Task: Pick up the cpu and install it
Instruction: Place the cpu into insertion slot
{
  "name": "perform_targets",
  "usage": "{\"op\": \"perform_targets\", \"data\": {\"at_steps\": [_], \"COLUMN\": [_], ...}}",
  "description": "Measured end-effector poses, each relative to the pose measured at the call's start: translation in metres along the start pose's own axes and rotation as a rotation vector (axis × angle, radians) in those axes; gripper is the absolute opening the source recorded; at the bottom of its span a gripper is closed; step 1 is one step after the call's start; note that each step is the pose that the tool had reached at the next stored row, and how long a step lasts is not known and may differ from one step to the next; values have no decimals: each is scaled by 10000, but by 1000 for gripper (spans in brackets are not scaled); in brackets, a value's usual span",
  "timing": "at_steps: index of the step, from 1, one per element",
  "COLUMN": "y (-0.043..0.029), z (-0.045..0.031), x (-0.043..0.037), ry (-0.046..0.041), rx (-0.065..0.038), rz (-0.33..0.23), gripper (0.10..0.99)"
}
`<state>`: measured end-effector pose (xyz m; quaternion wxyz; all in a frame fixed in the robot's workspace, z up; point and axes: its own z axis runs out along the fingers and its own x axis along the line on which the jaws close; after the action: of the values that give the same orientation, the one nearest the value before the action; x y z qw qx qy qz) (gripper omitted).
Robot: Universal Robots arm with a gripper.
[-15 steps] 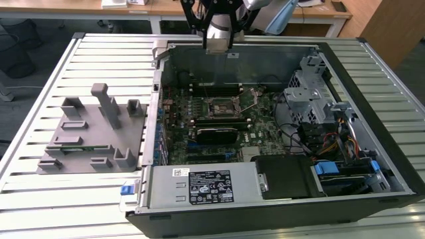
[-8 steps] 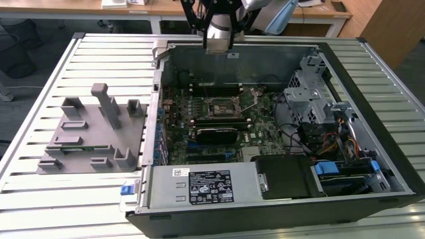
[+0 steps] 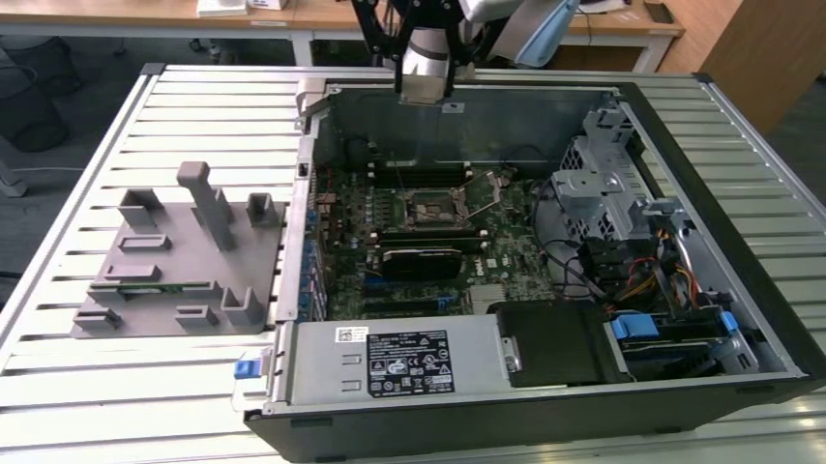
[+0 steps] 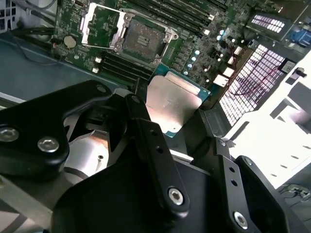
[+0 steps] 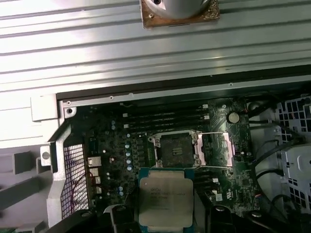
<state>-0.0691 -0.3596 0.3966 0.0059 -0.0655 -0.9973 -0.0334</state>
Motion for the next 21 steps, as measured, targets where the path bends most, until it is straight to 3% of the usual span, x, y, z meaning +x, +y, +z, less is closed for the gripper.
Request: {"op": "perform_targets", "data": {"at_steps": [21], "y": [0], "z": [13], "x": [0], "ry": [-134], "rx": [-33], "rz": [2036], "gripper": [541]}}
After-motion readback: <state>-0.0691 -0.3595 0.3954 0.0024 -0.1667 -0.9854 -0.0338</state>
